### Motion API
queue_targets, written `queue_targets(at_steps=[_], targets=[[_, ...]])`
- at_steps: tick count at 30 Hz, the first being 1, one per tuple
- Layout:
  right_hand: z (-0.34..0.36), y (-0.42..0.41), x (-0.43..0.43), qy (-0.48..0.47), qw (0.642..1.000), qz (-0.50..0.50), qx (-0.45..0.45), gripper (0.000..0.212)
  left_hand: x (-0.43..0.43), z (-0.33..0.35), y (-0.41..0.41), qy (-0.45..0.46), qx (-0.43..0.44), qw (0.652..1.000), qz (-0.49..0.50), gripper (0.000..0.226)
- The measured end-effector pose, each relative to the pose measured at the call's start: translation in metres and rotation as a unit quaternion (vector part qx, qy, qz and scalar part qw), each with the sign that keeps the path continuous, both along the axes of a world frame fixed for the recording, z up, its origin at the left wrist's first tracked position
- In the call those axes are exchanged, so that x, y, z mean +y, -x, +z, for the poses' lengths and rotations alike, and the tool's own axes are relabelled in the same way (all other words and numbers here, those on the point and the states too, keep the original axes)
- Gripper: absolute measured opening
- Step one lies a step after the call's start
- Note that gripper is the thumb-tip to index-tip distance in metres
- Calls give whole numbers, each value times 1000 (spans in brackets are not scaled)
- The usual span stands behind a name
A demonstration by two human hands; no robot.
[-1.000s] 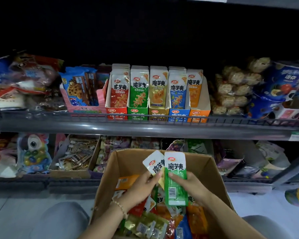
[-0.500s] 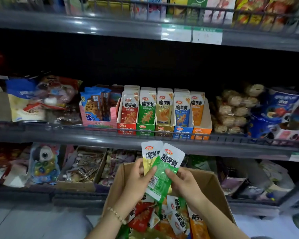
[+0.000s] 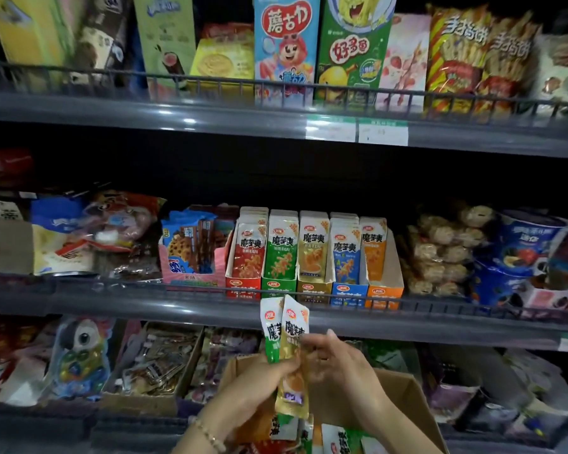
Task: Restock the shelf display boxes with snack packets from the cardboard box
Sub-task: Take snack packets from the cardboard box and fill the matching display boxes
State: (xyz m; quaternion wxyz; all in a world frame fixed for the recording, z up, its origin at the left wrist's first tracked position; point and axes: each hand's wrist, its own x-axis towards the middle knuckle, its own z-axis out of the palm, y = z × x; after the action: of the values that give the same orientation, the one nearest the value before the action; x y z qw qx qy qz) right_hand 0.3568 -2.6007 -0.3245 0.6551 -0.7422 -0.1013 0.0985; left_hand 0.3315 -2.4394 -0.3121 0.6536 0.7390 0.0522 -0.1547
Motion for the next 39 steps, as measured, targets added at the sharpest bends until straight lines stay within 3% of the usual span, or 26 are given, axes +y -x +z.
queue_targets(at_steps=[2, 4, 7, 9, 12, 19, 22, 26, 30, 33, 37, 39], targets=[[6, -7, -7, -4, 999, -18, -43, 26, 9, 5, -1, -7, 14, 999, -29, 15], [13, -12, -11, -26, 998, -3, -55, 44, 14, 11, -1, -22, 20, 998, -56, 28], [27, -19, -12, -47, 997, 28, -55, 53, 14, 18, -7, 2, 17, 998, -57, 15], [35, -25, -11, -28, 997, 21, -75, 50, 13, 25, -8, 39, 11, 999, -26, 15], [46, -37, -14, -48, 996, -25, -68, 35, 18, 25, -17, 106, -4, 994, -6, 46], [67, -62, -18, -37, 999, -1, -23, 29, 26, 38, -32, 75, -57, 995, 19, 58], [74, -72, -18, -18, 998, 33, -55, 43, 27, 44, -45, 55, -65, 996, 32, 52], [84, -88, -19, 12, 995, 76, -58, 65, 25, 54, -67, 75, -66, 995, 30, 29], [100, -125, -34, -52, 993, -43, -102, 62, 37, 61, -86, 119, -63, 988, 71, 22], [109, -162, -47, -82, 971, -160, -157, 58, 48, 63, -103, 63, -77, 990, 98, 22], [110, -202, -38, -91, 963, -170, -188, 56, 51, 69, -123, 56, -98, 988, 105, 25], [100, -219, -27, -36, 966, -162, -199, 55, 49, 74, -129, 30, -94, 990, 104, 28]])
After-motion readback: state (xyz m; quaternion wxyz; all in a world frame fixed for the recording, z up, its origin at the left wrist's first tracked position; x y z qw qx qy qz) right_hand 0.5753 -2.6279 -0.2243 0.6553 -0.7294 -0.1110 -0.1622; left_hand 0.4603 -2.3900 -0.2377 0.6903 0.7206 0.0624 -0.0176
